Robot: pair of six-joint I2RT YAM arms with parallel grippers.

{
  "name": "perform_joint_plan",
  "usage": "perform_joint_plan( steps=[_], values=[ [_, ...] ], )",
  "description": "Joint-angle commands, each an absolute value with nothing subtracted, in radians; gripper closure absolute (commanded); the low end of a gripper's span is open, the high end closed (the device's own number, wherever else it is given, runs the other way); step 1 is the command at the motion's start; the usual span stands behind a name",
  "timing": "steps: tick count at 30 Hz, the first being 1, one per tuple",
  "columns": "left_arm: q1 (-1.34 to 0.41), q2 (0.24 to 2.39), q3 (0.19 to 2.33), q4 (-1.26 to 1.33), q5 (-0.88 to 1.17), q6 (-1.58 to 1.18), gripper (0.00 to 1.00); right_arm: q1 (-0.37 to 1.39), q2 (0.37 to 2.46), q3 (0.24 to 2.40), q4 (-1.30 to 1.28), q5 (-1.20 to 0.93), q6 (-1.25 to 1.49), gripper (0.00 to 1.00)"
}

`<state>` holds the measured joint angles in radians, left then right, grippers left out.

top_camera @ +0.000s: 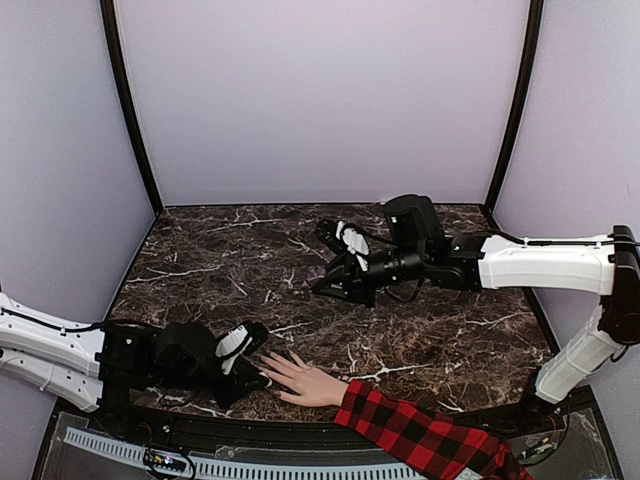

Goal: Paint the nails
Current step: Paint the nail with the hand.

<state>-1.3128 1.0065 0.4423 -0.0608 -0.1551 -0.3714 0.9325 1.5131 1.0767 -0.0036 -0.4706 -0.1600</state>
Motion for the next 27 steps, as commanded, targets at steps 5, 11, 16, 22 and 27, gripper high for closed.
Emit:
perform_joint_plan(
  steps=[5,11,16,22,27],
  values=[
    [-1.308,1.085,0.448,-0.003,-0.090,-0.342,1.00,0.925,1.516,1.080,0.021,-0.471,-0.165,1.00],
    [-1.306,1.102,0.456,-0.007,-0.113,-0.351,1.00,0.925,1.518,1.082,0.023,-0.473,-0.166,1.00],
    [-1.293,1.095,0.462,-0.052,-0.175,-0.367,1.00,0.925,1.517,1.084,0.022,-0.472,-0.166,1.00],
    [-1.285,1.077,0.464,-0.088,-0.218,-0.379,1.00,0.925,1.517,1.083,0.021,-0.472,-0.166,1.00],
    [-1.281,1.062,0.465,-0.115,-0.241,-0.385,1.00,0.925,1.517,1.084,0.021,-0.474,-0.166,1.00]
  ],
)
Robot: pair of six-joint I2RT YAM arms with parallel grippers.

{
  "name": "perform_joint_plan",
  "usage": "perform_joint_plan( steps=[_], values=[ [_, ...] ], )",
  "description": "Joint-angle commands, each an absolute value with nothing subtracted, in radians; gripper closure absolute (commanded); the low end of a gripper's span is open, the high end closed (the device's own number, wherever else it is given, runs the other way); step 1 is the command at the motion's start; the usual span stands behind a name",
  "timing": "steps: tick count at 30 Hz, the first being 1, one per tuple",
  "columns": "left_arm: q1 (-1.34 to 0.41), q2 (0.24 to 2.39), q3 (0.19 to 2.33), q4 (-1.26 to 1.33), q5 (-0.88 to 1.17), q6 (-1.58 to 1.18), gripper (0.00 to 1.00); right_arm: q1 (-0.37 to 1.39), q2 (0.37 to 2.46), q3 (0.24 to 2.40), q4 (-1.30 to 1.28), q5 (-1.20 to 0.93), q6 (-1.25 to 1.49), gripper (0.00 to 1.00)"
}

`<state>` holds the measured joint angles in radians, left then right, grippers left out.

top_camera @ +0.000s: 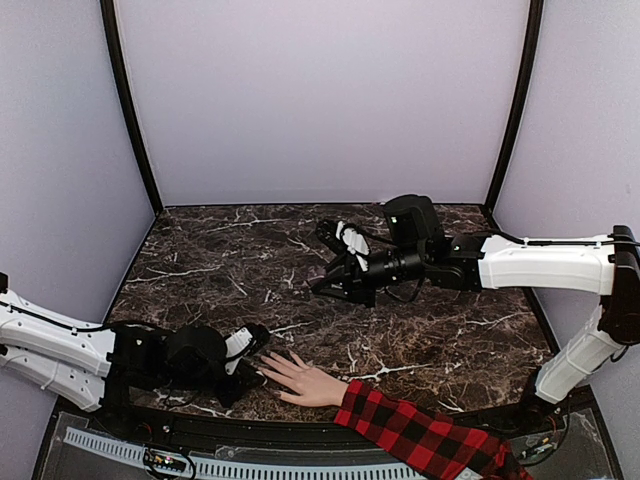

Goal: Paint the nails
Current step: Paint the nail with the hand.

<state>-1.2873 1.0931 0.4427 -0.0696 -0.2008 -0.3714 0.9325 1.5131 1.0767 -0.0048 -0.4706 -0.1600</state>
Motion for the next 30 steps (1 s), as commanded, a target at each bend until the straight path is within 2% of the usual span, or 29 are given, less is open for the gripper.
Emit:
perform_joint_plan(
  steps=[1,11,21,30],
  values=[
    [-1.280,1.059,0.465,-0.120,-0.243,-0.387,1.00,0.925,1.519,1.084,0.021,-0.474,-0.165,1.00],
    [-1.279,0.934,0.425,-0.040,-0.173,-0.357,1.00,0.925,1.520,1.084,0.021,-0.476,-0.165,1.00],
    [-1.279,1.047,0.448,0.022,-0.107,-0.344,1.00,0.925,1.517,1.082,0.020,-0.472,-0.166,1.00],
    [-1.279,1.057,0.437,0.029,-0.084,-0.348,1.00,0.925,1.519,1.080,0.021,-0.472,-0.167,1.00]
  ],
)
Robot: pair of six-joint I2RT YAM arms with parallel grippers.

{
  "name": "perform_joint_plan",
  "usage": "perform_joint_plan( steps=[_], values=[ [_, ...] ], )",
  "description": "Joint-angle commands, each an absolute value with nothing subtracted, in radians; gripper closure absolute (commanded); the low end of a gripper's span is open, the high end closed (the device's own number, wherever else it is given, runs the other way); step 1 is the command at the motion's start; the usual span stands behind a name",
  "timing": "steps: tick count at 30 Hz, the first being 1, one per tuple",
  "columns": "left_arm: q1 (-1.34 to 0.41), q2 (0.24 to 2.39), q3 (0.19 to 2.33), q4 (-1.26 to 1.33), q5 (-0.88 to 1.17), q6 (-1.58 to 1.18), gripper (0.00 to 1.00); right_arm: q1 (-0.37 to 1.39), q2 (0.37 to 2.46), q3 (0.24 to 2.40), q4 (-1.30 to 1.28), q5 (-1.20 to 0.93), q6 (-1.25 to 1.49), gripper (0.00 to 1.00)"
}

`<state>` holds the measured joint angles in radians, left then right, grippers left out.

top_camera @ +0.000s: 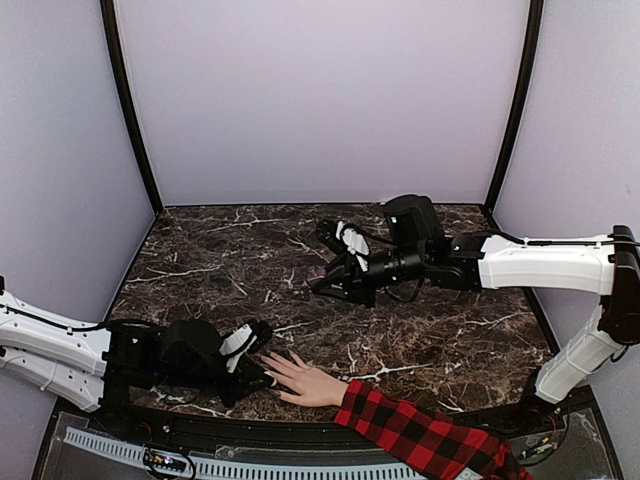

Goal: Paint the nails
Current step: Paint the nail with the hand.

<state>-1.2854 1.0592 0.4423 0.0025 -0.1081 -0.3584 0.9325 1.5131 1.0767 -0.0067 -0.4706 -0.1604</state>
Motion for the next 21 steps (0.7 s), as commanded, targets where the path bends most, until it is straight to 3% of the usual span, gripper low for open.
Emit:
perform_joint_plan(
  steps=[1,21],
  values=[
    [-1.280,1.058,0.436,0.032,-0.082,-0.347,1.00,0.926,1.519,1.081,0.021,-0.472,-0.167,1.00],
    [-1.279,1.104,0.445,0.017,-0.077,-0.353,1.00,0.925,1.520,1.080,0.021,-0.470,-0.167,1.00]
  ],
)
